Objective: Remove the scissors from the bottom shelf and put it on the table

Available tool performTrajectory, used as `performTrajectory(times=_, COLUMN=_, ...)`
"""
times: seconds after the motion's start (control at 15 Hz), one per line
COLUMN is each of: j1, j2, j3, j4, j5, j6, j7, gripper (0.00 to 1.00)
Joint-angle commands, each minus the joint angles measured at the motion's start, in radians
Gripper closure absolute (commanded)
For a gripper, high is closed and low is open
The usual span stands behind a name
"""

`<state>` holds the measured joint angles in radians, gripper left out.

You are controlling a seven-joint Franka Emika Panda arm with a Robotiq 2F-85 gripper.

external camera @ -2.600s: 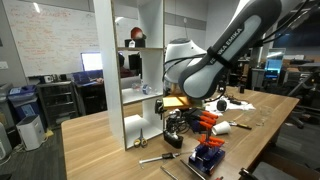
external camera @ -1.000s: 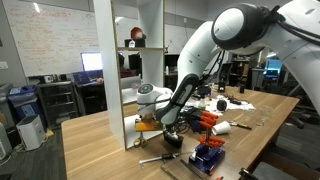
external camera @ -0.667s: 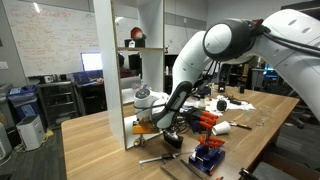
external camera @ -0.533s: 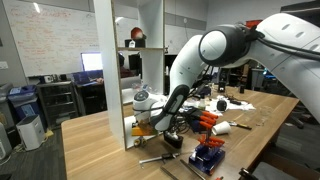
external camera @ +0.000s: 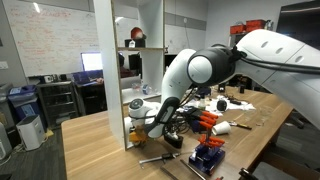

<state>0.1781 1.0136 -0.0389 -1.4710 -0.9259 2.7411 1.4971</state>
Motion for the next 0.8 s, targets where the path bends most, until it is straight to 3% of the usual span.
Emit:
performTrajectory(times=0.0, j1=0.038, j2=0.072, j3=-0.066, j4=0.109, j5=0.063, j6=0.026, j7=-0.054, gripper=0.00)
performTrajectory(times=0.73, j1=0.060, j2=0.195, j3=-0.138, j4=0.237, j5=0.251, j6=0.019, j7=-0.187, gripper=0.00)
